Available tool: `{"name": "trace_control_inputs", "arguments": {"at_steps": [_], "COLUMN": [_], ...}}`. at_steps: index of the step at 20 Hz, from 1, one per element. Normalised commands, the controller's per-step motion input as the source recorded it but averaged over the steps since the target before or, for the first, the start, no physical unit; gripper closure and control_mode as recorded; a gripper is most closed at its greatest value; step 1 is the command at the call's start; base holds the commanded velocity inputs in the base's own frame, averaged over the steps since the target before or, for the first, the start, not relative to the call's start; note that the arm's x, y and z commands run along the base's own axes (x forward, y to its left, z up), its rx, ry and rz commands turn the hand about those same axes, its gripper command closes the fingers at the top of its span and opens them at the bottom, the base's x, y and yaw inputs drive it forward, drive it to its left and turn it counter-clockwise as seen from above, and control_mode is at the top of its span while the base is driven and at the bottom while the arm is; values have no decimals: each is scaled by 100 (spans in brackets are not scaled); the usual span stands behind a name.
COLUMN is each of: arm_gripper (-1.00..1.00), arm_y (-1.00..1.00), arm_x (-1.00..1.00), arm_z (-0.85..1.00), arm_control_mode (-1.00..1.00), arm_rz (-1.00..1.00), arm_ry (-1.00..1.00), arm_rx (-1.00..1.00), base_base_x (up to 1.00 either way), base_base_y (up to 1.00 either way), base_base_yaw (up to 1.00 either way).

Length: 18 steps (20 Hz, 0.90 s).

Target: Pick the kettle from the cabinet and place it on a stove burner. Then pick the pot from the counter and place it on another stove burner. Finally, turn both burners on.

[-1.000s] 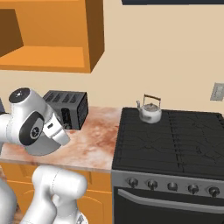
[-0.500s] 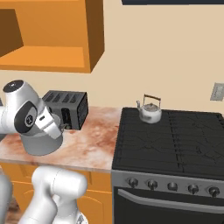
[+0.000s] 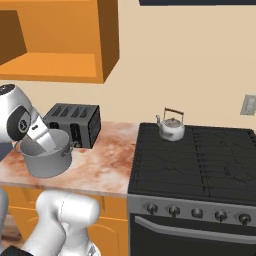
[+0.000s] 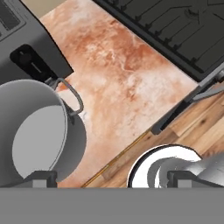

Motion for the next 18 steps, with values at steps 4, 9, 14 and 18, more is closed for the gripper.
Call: {"name": "trace_control_inputs", "arguments": {"at_steps": [4,9,14,18], "arm_gripper": [-100,-100,-100,-100], "arm_y": [45,23,8,0], "arm_x": [0,9,8,6], "arm_z": [-8,-22,-18,-8], "arm_control_mode": [-100,-100,-100,-100], "arm_rz": [3,0,0,0], "arm_ry": [0,0,0,0], "arm_rx": [0,0,0,0], "base_base_x": [0,0,0,0], "base_base_y": [0,0,0,0], "base_base_yaw": [0,0,0,0]}}
